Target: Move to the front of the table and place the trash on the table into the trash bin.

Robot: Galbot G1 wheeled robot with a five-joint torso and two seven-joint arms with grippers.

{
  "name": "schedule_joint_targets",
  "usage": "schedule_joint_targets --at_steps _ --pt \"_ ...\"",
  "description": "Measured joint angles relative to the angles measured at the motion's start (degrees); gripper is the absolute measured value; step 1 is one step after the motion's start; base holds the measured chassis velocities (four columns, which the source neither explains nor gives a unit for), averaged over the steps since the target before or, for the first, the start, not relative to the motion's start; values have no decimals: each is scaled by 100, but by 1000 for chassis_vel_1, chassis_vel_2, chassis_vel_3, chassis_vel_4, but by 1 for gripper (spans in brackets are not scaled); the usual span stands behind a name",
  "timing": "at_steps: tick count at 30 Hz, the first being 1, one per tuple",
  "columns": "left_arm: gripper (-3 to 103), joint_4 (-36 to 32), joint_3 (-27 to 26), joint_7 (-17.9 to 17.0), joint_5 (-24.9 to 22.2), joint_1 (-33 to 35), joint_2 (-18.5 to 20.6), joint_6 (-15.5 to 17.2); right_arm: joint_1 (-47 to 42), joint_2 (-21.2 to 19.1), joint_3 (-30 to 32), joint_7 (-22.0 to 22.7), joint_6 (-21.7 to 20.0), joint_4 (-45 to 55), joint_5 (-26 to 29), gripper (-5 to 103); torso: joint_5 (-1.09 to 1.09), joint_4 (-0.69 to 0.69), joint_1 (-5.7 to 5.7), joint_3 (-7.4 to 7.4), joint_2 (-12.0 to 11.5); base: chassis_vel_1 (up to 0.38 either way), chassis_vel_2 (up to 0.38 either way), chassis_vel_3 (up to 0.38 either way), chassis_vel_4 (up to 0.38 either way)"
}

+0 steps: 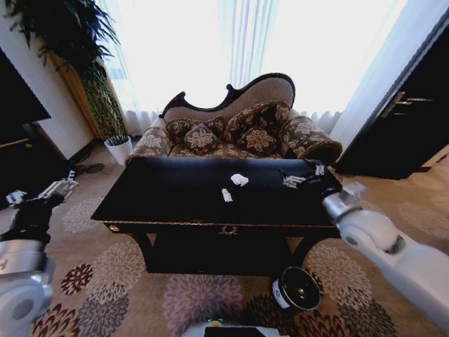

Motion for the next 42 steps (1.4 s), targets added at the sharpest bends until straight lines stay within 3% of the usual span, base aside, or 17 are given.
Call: schedule_joint_targets --at_steps 5,6,10,15,20,22,25,30,42 --pt "100 50 -187 -5 -21 56 82 8 1852 97 -1957 -47 -169 -503 199 100 -1 0 0 0 0 0 0 0 0" --pt "100 50 -187 -5 -21 56 82 8 1852 97 -1957 -47 -169 -503 199 100 -1 0 0 0 0 0 0 0 0" --pt "100 140 -203 -5 9 55 82 9 3021 244 -3289 33 -435 -876 607 100 1 -1 0 0 0 0 0 0 0" --pt "100 216 -290 -5 -37 30 189 2 4057 420 -4254 41 -870 -1135 818 100 -1 -1 0 -1 0 0 0 0 0" --pt "100 264 -382 -6 -124 10 252 -4 4609 596 -4834 44 -1071 -1340 848 100 1 -1 0 0 0 0 0 0 0" --pt "100 311 -448 -5 -190 7 294 -12 4925 738 -5154 33 -1343 -1456 944 100 -1 0 0 0 0 0 0 0 0" --pt "100 369 -515 -6 -267 -8 356 -23 5250 828 -5577 10 -1693 -1547 1420 100 -1 -2 0 -1 0 0 0 0 0" --pt "100 431 -554 -8 -327 -41 426 -25 5677 1013 -6076 120 -1812 -1802 1759 100 0 -1 -1 -1 0 0 0 0 0" --pt "100 590 -552 -13 -348 -126 537 -26 6112 1565 -6557 157 -1768 -2396 1554 100 1 0 -1 0 0 0 0 0 0"
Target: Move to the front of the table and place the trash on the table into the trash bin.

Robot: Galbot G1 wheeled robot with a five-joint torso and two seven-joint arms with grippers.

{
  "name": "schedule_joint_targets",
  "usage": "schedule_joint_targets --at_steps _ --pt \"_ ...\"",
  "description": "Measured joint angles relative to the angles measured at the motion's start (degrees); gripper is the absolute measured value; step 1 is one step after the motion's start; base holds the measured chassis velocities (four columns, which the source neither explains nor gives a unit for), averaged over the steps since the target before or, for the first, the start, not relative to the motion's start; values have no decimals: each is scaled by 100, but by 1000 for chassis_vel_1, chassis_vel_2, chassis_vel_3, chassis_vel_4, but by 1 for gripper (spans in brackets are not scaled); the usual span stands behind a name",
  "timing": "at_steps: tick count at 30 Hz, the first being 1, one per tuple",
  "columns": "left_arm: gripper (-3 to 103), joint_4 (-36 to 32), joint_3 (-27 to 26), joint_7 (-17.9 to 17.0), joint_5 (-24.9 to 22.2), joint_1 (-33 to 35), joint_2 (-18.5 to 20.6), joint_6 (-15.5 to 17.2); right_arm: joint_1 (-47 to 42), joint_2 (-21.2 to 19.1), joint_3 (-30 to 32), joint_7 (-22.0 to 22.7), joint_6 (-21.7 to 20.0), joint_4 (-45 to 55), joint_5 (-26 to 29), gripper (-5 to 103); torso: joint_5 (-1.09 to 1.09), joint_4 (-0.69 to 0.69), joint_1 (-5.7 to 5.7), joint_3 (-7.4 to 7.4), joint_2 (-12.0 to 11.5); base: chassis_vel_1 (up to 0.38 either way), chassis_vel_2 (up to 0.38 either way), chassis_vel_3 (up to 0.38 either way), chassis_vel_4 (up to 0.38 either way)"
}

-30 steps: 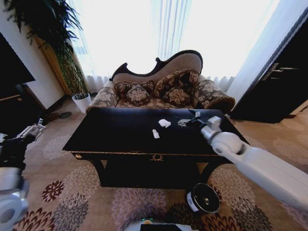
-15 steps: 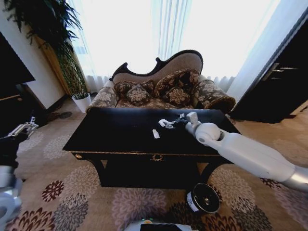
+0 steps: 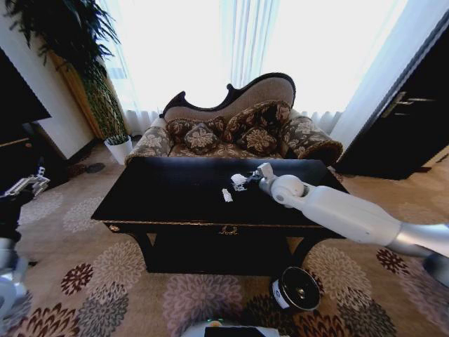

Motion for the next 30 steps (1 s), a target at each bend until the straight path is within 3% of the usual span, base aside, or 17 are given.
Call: schedule_joint_targets --at_steps 6,9,11,18,24,30 --pt "100 50 12 -1 4 -26 20 -1 24 114 -75 -156 49 -211 -205 101 0 -1 0 0 0 0 0 0 0" --pt "100 68 35 -1 23 -40 20 -1 -22 137 -74 -251 86 -285 -332 87 0 -1 0 -1 0 0 0 0 0" --pt "100 74 42 -1 27 -45 20 -1 -36 138 -73 -273 102 -302 -358 87 0 -1 0 -1 1 0 0 0 0" --pt "100 87 109 -1 75 -69 6 -1 -120 83 -8 -378 144 -316 -420 54 0 -1 0 -1 1 0 0 0 0" --pt "100 84 120 -1 85 -74 5 -1 -255 -11 119 -459 167 -244 -443 38 0 -1 0 -1 1 0 0 0 0" --pt "100 29 105 -4 67 -34 -1 -1 -808 -308 645 -636 273 128 -491 12 2 -1 0 0 1 0 0 0 0"
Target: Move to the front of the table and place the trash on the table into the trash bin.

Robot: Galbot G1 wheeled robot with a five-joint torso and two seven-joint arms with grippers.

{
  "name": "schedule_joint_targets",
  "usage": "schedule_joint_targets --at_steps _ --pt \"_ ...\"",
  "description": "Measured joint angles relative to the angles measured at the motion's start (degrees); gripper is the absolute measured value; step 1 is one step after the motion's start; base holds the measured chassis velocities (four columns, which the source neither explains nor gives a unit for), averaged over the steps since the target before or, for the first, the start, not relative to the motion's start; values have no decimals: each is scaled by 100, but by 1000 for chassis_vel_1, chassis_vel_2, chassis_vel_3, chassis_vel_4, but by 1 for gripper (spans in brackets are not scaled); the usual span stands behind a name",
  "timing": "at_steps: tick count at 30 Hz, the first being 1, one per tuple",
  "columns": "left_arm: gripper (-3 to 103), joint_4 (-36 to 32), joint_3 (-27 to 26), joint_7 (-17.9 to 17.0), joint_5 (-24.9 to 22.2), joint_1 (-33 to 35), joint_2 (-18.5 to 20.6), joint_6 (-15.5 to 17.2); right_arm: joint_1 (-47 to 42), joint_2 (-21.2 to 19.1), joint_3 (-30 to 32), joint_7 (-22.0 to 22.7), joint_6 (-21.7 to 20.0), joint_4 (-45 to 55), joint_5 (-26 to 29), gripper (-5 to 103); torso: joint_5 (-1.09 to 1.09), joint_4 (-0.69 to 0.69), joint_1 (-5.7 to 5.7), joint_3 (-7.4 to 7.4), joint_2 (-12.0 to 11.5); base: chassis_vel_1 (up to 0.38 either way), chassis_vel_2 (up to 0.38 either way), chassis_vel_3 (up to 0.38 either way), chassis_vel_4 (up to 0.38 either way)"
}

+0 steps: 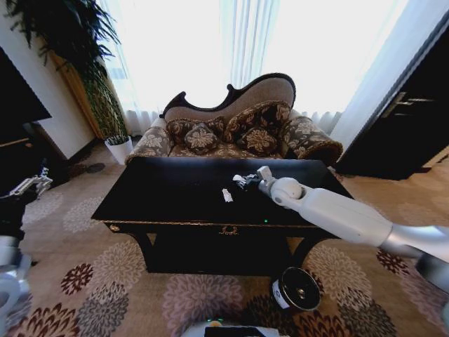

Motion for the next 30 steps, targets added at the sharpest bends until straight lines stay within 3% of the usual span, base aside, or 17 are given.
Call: schedule_joint_targets --at_steps 4,8,14,18,19,22,26,30 --pt "100 -26 -8 -1 -4 17 7 0 -337 -168 380 -112 99 245 -7 2 0 -1 0 0 0 0 0 0 0" --pt "100 -65 -8 -3 -12 22 12 3 -612 -307 757 -209 206 476 16 1 -1 1 0 0 0 0 0 0 0" --pt "100 -135 -26 -6 -44 51 13 6 -1414 -694 1873 -385 372 935 120 1 -1 1 0 0 0 0 0 0 0" --pt "100 -178 -40 -11 -78 53 -6 7 -2652 -923 3200 -486 440 1283 165 1 1 -2 0 0 0 0 0 0 0" --pt "100 -178 -40 -11 -78 53 -6 7 -2652 -923 3200 -486 440 1283 165 1 1 -2 0 0 0 0 0 0 0" --pt "100 -217 24 -19 -62 53 -63 7 -3614 -969 4187 -534 513 1580 83 1 0 -1 0 -1 0 0 0 0 0" --pt "100 -287 147 -20 6 45 -155 11 -4531 -903 4923 -498 577 1915 65 1 1 -1 0 0 0 0 0 0 0" --pt "100 -338 204 -21 79 59 -251 12 -4901 -748 5299 -466 578 2126 48 1 -2 -1 -1 -1 0 0 0 0 0"
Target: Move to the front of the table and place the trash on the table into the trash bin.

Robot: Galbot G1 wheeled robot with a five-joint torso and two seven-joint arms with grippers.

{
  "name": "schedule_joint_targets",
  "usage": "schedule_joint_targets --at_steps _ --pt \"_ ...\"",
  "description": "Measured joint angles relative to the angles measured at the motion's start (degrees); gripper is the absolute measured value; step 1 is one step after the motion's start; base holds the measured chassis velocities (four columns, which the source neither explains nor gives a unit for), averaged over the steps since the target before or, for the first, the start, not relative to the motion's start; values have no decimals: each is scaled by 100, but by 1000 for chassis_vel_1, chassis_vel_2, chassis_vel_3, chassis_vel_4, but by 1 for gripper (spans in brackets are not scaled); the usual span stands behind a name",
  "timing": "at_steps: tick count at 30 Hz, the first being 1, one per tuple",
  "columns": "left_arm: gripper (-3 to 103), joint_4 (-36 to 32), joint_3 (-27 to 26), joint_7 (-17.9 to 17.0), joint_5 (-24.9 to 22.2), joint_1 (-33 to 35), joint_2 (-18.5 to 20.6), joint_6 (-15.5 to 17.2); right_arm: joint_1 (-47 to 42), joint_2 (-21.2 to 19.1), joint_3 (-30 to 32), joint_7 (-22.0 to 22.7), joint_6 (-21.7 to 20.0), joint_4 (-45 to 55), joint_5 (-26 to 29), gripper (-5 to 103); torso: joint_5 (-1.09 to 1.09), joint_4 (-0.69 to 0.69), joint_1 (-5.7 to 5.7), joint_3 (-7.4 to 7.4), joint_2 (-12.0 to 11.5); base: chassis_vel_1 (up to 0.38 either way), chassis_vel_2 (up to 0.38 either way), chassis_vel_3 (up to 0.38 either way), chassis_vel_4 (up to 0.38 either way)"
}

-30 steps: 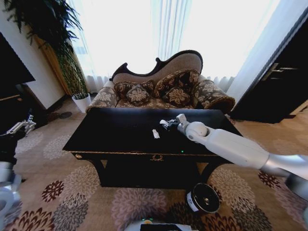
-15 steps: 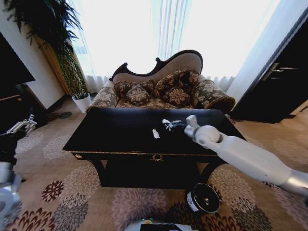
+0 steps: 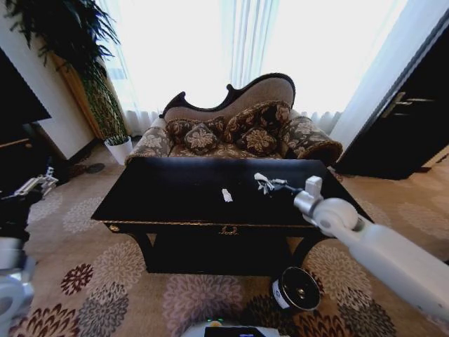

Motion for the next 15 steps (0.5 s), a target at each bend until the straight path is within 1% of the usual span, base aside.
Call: schedule_joint_targets --at_steps 3,4,5,6,8,9,11,12,13,14,15 --pt "100 -83 -67 -6 16 91 -131 -3 -368 257 418 -12 12 195 -92 1 0 5 0 1 -1 0 0 0 0" --pt "100 -100 -71 -6 16 97 -147 -4 -602 357 707 -50 50 270 -141 1 1 5 0 1 -1 0 0 0 0" --pt "100 -100 -71 -6 16 97 -147 -4 -602 357 707 -50 50 270 -141 1 1 5 0 1 -1 0 0 0 0" --pt "100 -115 -71 -7 15 97 -159 -4 -947 492 1128 -101 100 368 -179 1 -2 4 0 0 -1 0 0 0 0" --pt "100 -119 -70 -8 12 91 -160 -5 -1547 773 1763 -195 175 511 -190 1 0 2 0 0 -1 0 0 0 0" --pt "100 -119 -70 -8 12 91 -160 -5 -1547 773 1763 -195 175 511 -190 1 0 2 0 0 -1 0 0 0 0" --pt "100 -98 -94 -9 -8 64 -140 -6 -2258 1194 2506 -354 274 668 -206 1 3 2 0 0 -1 0 0 0 0" --pt "100 -77 -106 -9 -17 43 -124 -6 -2596 1420 2877 -484 363 740 -263 1 1 1 0 0 -1 0 0 0 0" --pt "100 -77 -106 -9 -17 43 -124 -6 -2596 1420 2877 -484 363 740 -263 1 1 1 0 0 -1 0 0 0 0" --pt "100 -53 -110 -11 -24 26 -111 -6 -2853 1607 3134 -596 462 782 -356 1 0 0 0 0 -1 0 0 0 0" --pt "100 -30 -107 -13 -27 6 -102 -7 -3227 1893 3430 -782 672 829 -553 1 0 -1 0 0 -1 0 0 0 0"
